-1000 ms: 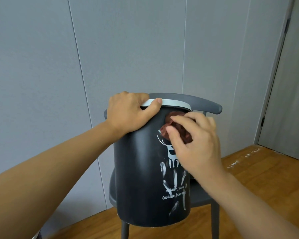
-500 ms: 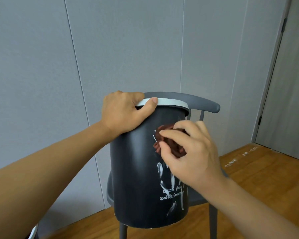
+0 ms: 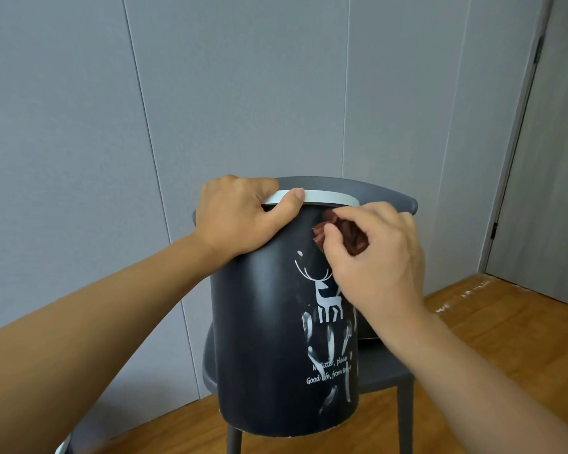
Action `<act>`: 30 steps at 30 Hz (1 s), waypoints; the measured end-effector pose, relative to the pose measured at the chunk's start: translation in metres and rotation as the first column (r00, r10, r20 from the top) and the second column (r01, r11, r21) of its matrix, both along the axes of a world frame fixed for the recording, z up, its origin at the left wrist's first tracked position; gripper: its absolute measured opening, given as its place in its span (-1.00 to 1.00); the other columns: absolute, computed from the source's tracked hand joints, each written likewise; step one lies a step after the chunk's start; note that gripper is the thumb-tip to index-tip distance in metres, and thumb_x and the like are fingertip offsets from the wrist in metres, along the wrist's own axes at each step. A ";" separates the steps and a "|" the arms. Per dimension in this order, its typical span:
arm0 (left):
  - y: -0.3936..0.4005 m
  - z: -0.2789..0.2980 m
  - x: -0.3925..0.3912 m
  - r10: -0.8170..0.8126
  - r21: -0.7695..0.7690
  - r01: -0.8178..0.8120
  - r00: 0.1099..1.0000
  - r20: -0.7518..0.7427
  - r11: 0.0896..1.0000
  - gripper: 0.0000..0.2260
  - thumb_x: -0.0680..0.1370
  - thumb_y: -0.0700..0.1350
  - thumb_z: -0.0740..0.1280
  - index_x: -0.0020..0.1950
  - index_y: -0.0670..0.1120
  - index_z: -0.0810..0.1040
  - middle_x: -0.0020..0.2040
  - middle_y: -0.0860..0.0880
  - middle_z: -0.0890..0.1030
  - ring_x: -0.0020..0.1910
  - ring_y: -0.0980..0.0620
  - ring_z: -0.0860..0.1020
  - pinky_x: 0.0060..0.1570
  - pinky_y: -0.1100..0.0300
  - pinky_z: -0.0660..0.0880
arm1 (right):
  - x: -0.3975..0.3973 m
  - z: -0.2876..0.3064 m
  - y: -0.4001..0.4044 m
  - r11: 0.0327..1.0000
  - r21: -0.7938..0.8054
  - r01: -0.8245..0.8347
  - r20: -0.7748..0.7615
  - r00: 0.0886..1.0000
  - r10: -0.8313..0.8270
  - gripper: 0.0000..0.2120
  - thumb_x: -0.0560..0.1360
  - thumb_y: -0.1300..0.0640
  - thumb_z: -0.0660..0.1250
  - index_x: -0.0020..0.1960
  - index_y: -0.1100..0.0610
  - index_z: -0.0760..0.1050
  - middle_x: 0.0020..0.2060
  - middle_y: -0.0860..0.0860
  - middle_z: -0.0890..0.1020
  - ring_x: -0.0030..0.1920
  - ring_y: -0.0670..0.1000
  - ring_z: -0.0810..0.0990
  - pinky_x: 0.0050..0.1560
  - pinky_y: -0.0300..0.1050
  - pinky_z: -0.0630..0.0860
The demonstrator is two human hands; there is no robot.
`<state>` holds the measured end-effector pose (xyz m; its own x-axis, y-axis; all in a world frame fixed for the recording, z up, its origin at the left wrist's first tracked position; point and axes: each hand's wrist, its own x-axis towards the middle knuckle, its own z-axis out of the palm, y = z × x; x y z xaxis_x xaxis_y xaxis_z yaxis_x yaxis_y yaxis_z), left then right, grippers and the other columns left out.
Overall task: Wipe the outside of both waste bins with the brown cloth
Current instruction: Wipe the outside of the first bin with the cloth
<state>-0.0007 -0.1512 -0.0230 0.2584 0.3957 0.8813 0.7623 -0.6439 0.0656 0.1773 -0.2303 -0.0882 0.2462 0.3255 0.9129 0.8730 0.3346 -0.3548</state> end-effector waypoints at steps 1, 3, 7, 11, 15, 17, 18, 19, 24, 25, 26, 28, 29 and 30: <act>0.000 0.000 0.000 0.005 -0.002 -0.005 1.000 0.000 1.000 -0.45 0.50 0.33 0.14 -0.42 -0.09 0.11 -0.55 -0.04 0.13 -0.54 0.03 0.15 -0.44 0.14 0.10 | -0.003 -0.002 0.000 1.000 0.009 0.013 0.014 1.000 -0.013 -0.75 0.52 -0.07 0.40 0.12 -0.01 0.71 -0.01 -0.07 0.63 0.01 0.10 0.51 -0.18 -0.01 0.56; 0.002 0.000 -0.002 0.009 -0.016 -0.009 1.000 0.002 1.000 -0.44 0.49 0.33 0.13 -0.41 -0.11 0.13 -0.55 -0.05 0.16 -0.53 0.01 0.17 -0.45 0.13 0.13 | -0.006 -0.011 -0.007 0.997 0.025 -0.072 0.152 0.986 0.067 -0.73 0.53 -0.05 0.41 0.16 0.01 0.71 0.03 -0.05 0.62 0.02 0.11 0.51 -0.19 -0.03 0.55; 0.005 -0.003 -0.007 0.007 -0.011 -0.007 1.000 0.004 1.000 -0.43 0.50 0.33 0.13 -0.41 -0.13 0.17 -0.55 -0.04 0.19 -0.53 0.00 0.19 -0.45 0.09 0.22 | 0.000 -0.019 -0.016 0.965 -0.053 -0.259 0.391 0.883 0.258 -0.76 0.52 -0.03 0.45 0.14 0.00 0.73 0.04 -0.04 0.62 0.00 0.09 0.51 -0.19 0.02 0.58; 0.003 -0.001 -0.005 0.015 -0.006 -0.015 1.000 0.007 1.000 -0.44 0.50 0.33 0.13 -0.41 -0.11 0.14 -0.56 -0.04 0.16 -0.54 0.03 0.18 -0.46 0.13 0.15 | -0.004 -0.005 -0.006 0.992 0.001 -0.129 0.169 0.977 0.127 -0.69 0.54 -0.11 0.37 0.20 -0.03 0.72 0.05 -0.06 0.61 0.05 0.11 0.50 -0.17 0.07 0.60; 0.004 -0.001 -0.011 -0.007 -0.011 0.007 1.000 0.005 1.000 -0.45 0.51 0.32 0.12 -0.42 -0.09 0.13 -0.56 -0.02 0.15 -0.54 0.04 0.18 -0.43 0.12 0.15 | -0.005 -0.018 -0.016 0.981 -0.095 -0.170 0.396 0.898 0.194 -0.58 0.55 -0.11 0.40 0.38 -0.02 0.61 0.23 -0.03 0.54 0.16 0.12 0.43 -0.12 0.03 0.60; 0.004 -0.001 -0.012 -0.018 -0.011 0.018 1.000 0.002 1.000 -0.46 0.52 0.32 0.12 -0.43 -0.07 0.13 -0.56 -0.01 0.16 -0.54 0.05 0.18 -0.43 0.14 0.13 | -0.004 -0.032 -0.027 0.971 -0.166 -0.175 0.487 0.841 0.235 -0.53 0.54 -0.12 0.41 0.42 -0.06 0.56 0.31 -0.02 0.50 0.23 0.12 0.40 -0.08 0.04 0.63; 0.004 -0.001 -0.012 -0.015 -0.010 0.015 1.000 -0.005 1.000 -0.45 0.52 0.32 0.12 -0.43 -0.07 0.14 -0.56 -0.01 0.17 -0.54 0.04 0.19 -0.44 0.14 0.14 | -0.003 -0.038 -0.030 0.970 -0.181 -0.163 0.502 0.833 0.233 -0.52 0.53 -0.13 0.40 0.44 -0.08 0.53 0.34 -0.01 0.49 0.27 0.14 0.38 -0.04 0.05 0.64; 0.003 -0.001 -0.010 -0.009 -0.005 0.009 1.000 -0.011 1.000 -0.45 0.52 0.33 0.12 -0.43 -0.08 0.15 -0.56 -0.01 0.17 -0.55 0.04 0.20 -0.44 0.14 0.15 | -0.004 -0.043 -0.032 0.972 -0.182 -0.147 0.502 0.837 0.220 -0.51 0.53 -0.13 0.38 0.45 -0.10 0.51 0.36 0.00 0.47 0.30 0.17 0.37 0.02 0.06 0.64; 0.001 -0.001 -0.006 -0.008 0.007 0.008 1.000 -0.008 1.000 -0.44 0.52 0.32 0.13 -0.42 -0.11 0.16 -0.56 -0.02 0.17 -0.55 0.03 0.18 -0.45 0.12 0.21 | -0.008 -0.042 -0.030 0.985 -0.116 -0.125 0.475 0.864 0.165 -0.62 0.59 -0.07 0.31 0.39 -0.07 0.55 0.30 0.04 0.51 0.22 0.16 0.44 -0.06 0.03 0.66; 0.001 -0.001 -0.006 -0.001 0.002 0.001 1.000 -0.006 1.000 -0.43 0.51 0.33 0.13 -0.41 -0.11 0.17 -0.56 -0.03 0.18 -0.54 0.01 0.20 -0.45 0.11 0.22 | -0.010 -0.035 -0.028 0.985 -0.107 -0.131 0.452 0.876 0.166 -0.64 0.59 -0.07 0.32 0.37 -0.05 0.59 0.26 0.03 0.53 0.17 0.14 0.46 -0.11 0.03 0.64; 0.001 -0.001 -0.007 0.005 -0.002 -0.005 1.000 -0.003 1.000 -0.43 0.51 0.34 0.12 -0.41 -0.12 0.17 -0.56 -0.04 0.20 -0.53 -0.02 0.22 -0.45 0.10 0.24 | -0.011 -0.027 -0.024 0.986 -0.095 -0.136 0.411 0.897 0.163 -0.65 0.59 -0.07 0.33 0.34 -0.03 0.61 0.22 0.02 0.55 0.13 0.14 0.47 -0.12 0.03 0.62; 0.001 -0.001 -0.006 0.003 -0.001 -0.003 1.000 -0.004 1.000 -0.43 0.51 0.34 0.12 -0.42 -0.11 0.17 -0.56 -0.05 0.22 -0.52 -0.04 0.23 -0.45 0.10 0.24 | -0.010 -0.010 -0.015 0.988 -0.067 -0.140 0.318 0.935 0.154 -0.66 0.56 -0.06 0.37 0.30 -0.03 0.65 0.17 0.00 0.58 0.07 0.15 0.49 -0.06 0.04 0.58; 0.000 -0.001 -0.006 -0.002 0.002 0.002 1.000 -0.006 1.000 -0.43 0.51 0.34 0.12 -0.42 -0.11 0.17 -0.56 -0.05 0.22 -0.52 -0.03 0.23 -0.45 0.11 0.22 | -0.009 -0.004 -0.012 0.987 -0.061 -0.146 0.291 0.944 0.158 -0.67 0.55 -0.05 0.39 0.28 -0.03 0.66 0.16 -0.01 0.59 0.06 0.16 0.49 -0.03 0.05 0.57; 0.000 -0.001 -0.006 -0.005 0.001 0.005 1.000 -0.007 1.000 -0.43 0.51 0.34 0.12 -0.42 -0.11 0.16 -0.56 -0.05 0.21 -0.52 -0.04 0.23 -0.46 0.11 0.21 | -0.008 -0.003 -0.011 0.986 -0.062 -0.157 0.289 0.942 0.169 -0.68 0.54 -0.03 0.41 0.27 -0.02 0.66 0.15 -0.01 0.60 0.06 0.16 0.50 -0.02 0.05 0.56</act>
